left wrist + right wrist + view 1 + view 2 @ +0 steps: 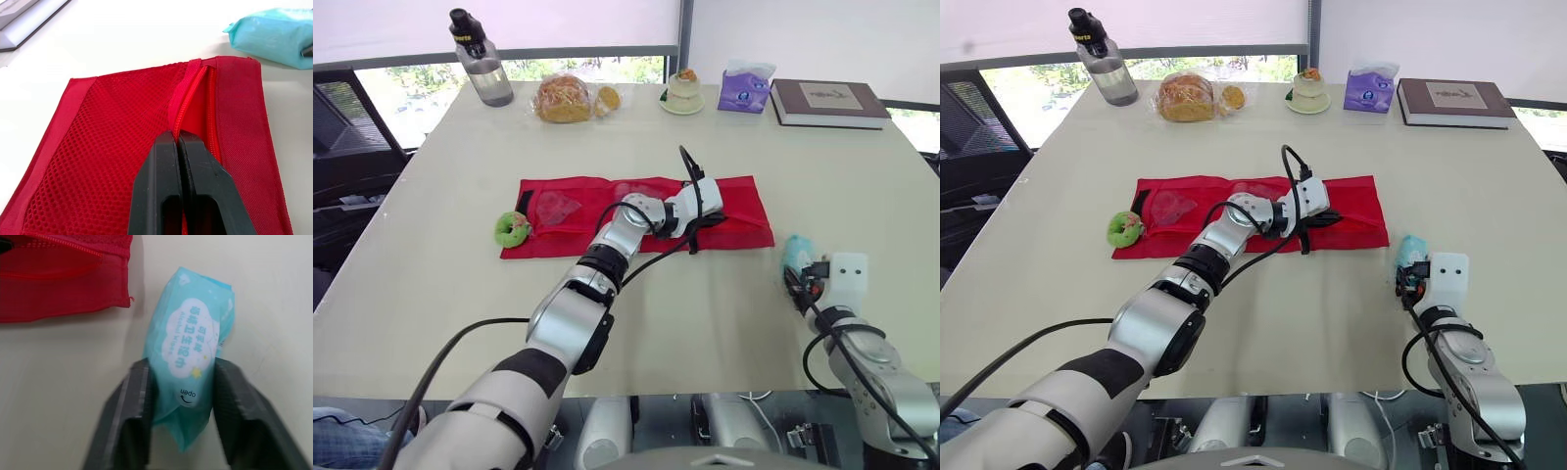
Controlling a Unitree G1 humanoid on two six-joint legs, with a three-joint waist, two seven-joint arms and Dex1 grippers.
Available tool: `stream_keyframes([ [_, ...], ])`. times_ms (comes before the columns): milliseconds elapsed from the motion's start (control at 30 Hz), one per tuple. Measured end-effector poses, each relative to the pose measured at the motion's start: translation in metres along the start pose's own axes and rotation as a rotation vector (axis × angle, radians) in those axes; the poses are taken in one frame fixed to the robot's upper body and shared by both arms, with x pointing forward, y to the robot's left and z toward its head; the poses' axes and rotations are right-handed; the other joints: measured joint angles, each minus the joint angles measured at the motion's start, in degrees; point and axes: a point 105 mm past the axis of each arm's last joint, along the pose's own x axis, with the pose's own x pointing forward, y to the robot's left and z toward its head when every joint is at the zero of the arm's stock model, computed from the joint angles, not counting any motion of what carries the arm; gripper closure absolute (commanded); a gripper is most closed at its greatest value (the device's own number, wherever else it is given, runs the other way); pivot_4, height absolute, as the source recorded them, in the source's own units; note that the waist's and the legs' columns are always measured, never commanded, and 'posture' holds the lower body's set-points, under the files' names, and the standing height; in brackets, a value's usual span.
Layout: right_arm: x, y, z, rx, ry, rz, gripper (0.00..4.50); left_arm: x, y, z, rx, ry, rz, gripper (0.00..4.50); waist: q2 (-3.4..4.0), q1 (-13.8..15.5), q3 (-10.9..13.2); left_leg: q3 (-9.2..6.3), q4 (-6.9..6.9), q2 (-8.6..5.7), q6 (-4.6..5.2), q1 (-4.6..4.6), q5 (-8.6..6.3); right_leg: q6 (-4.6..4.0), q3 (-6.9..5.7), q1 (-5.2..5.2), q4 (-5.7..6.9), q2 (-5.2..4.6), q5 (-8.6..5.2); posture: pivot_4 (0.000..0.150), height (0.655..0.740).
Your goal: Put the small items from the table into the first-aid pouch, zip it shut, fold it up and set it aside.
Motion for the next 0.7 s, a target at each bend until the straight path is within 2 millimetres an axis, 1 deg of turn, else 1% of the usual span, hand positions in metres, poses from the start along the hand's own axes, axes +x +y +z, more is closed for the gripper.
stream_keyframes([
  [67, -0.001, -0.002, 0.002, -0.01, -0.005, -0.005, 4.38, 0.0, 0.0, 0.001, 0.005, -0.004, 0.001, 4.5, 0.0, -0.01, 0.0, 0.0, 0.05, 0.0, 0.0, -0.01, 0.0, 0.0, 0.01, 0.0, 0.01, 0.0, 0.0, 0.15, 0.74],
  [200, -0.002, -0.005, 0.003, -0.06, 0.001, 0.021, 4.4, 0.0, 0.0, 0.002, 0.005, -0.004, 0.0, 4.5, 0.0, 0.05, 0.0, 0.0, 0.07, -0.01, 0.0, -0.02, 0.0, 0.01, 0.0, 0.01, 0.0, -0.01, 0.0, 0.15, 0.74],
  [300, -0.006, -0.005, 0.004, -0.125, 0.017, 0.104, 4.4, 0.0, 0.0, 0.001, 0.005, -0.004, 0.001, 4.5, 0.0, 0.05, 0.0, 0.0, 0.07, -0.02, 0.0, -0.04, 0.0, 0.0, 0.0, 0.0, -0.01, -0.01, 0.0, 0.15, 0.74],
  [367, -0.011, 0.002, 0.006, -0.137, 0.03, 0.207, 4.4, 0.0, 0.0, 0.001, 0.005, -0.004, 0.001, 4.5, 0.0, 0.0, 0.0, -0.03, 0.04, -0.01, 0.0, -0.04, 0.0, 0.0, -0.02, 0.0, 0.0, 0.0, 0.0, 0.15, 0.74],
  [433, -0.015, 0.009, 0.008, -0.141, 0.035, 0.274, 4.4, 0.0, 0.0, 0.002, 0.005, -0.004, 0.001, 4.5, 0.0, -0.08, 0.0, -0.04, 0.04, 0.01, 0.0, -0.03, 0.0, 0.0, -0.02, 0.0, 0.02, 0.03, 0.0, 0.15, 0.74],
  [467, -0.018, 0.016, 0.01, -0.144, 0.043, 0.33, 4.4, 0.001, 0.0, 0.002, 0.004, -0.005, 0.0, 4.5, 0.0, -0.08, 0.0, -0.05, 0.04, 0.01, 0.0, -0.02, 0.0, 0.0, -0.02, 0.0, 0.02, 0.03, 0.0, 0.15, 0.74],
  [600, -0.02, 0.021, 0.013, -0.141, 0.045, 0.367, 4.4, 0.001, 0.0, 0.002, 0.004, -0.006, -0.001, 4.5, 0.0, -0.05, 0.0, -0.05, 0.04, 0.01, 0.0, -0.02, 0.0, 0.03, -0.03, 0.0, 0.02, 0.03, -0.02, 0.15, 0.74],
  [633, -0.021, 0.033, 0.023, -0.139, 0.037, 0.434, 4.4, 0.001, -0.001, 0.004, 0.009, -0.012, -0.002, 4.5, 0.0, -0.06, 0.01, -0.03, 0.05, 0.01, 0.0, -0.03, 0.0, 0.02, -0.01, 0.0, 0.01, 0.02, -0.01, 0.15, 0.74],
  [700, -0.022, 0.039, 0.031, -0.149, 0.019, 0.46, 4.4, 0.001, 0.0, 0.006, 0.015, -0.017, -0.002, 4.5, 0.0, 0.02, 0.0, -0.04, 0.05, 0.01, 0.0, -0.04, 0.0, 0.01, -0.02, 0.0, 0.01, 0.02, -0.01, 0.15, 0.74],
])
